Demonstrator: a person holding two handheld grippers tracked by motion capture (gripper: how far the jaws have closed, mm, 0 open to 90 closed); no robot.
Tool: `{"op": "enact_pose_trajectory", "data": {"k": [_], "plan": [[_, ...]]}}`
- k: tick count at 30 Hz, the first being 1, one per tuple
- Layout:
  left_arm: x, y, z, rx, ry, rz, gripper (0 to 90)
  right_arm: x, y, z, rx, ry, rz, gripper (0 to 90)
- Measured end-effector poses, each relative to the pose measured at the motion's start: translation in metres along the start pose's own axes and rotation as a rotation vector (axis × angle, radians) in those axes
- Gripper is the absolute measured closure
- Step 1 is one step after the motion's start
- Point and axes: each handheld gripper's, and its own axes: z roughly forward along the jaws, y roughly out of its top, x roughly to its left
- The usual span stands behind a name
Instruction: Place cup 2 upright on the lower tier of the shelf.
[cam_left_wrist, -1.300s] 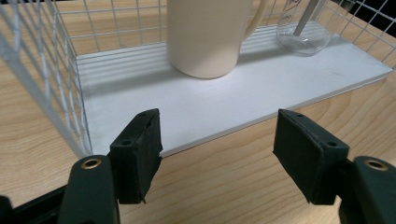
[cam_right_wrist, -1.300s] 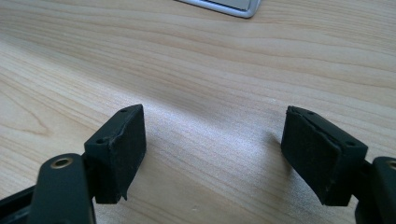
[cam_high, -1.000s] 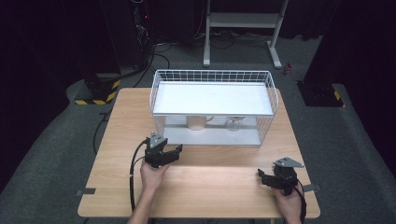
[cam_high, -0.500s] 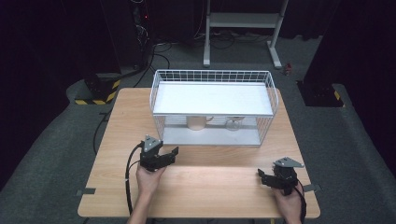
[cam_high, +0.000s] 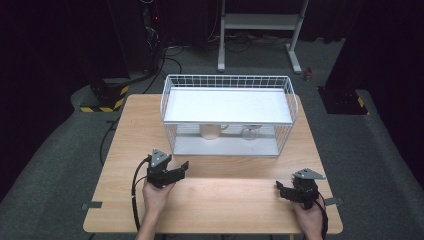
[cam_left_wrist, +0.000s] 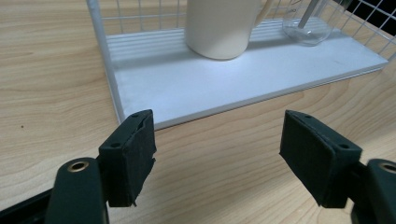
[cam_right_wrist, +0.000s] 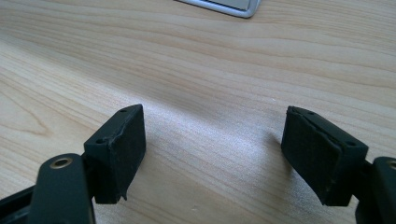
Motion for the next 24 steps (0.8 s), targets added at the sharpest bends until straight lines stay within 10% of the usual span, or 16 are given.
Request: {"op": "enact_pose_trajectory", "data": {"k": [24], "plan": [[0.011,-0.019,-0.008,0.032,0.042,-0.014,26.3,0.0,0.0,0.0,0.0,0.0,0.0,21.9]]}}
